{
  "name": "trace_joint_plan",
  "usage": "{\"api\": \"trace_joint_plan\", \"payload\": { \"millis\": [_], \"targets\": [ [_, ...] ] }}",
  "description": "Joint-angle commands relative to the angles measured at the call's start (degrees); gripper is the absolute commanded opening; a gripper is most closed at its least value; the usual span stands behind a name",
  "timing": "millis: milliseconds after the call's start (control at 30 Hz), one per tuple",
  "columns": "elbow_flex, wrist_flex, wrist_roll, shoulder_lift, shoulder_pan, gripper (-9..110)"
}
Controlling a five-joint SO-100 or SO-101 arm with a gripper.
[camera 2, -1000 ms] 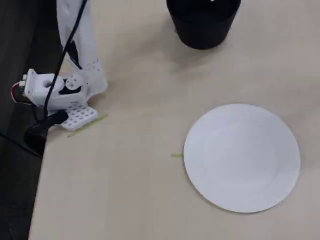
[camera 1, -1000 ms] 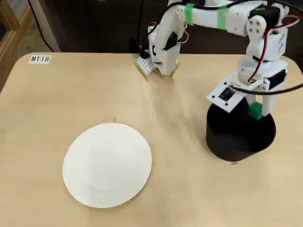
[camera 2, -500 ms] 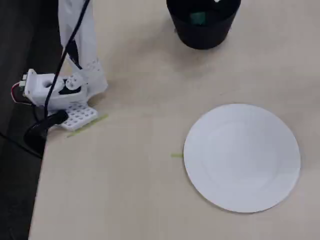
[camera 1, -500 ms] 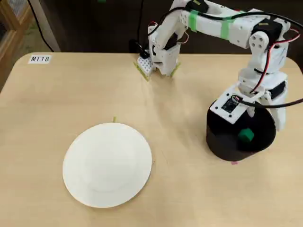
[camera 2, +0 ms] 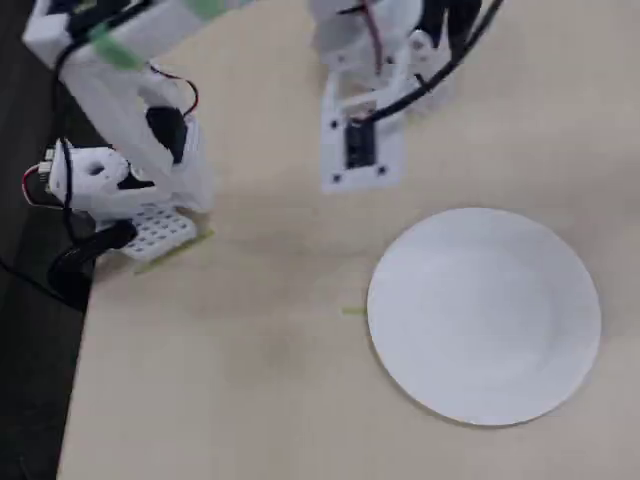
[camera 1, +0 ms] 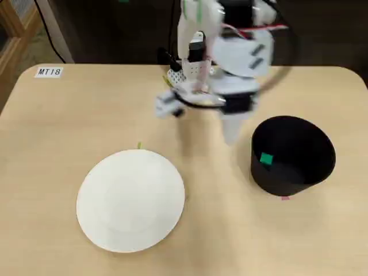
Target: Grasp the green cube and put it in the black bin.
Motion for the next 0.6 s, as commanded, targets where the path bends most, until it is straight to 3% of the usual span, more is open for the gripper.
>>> {"api": "trace_joint_plan", "payload": {
  "millis": [0,100,233,433,567],
  "targets": [
    [29.97,-13.36,6.86,29.27,-5.01,0],
    [52.12,-21.71,10.55,47.11,-8.44,0],
    [69.08,-25.05,6.68,58.71,-8.53,0],
    [82.97,-25.22,2.99,73.12,-4.48,0],
    [86.75,-25.4,0.97,73.74,-4.22,0]
  ]
}}
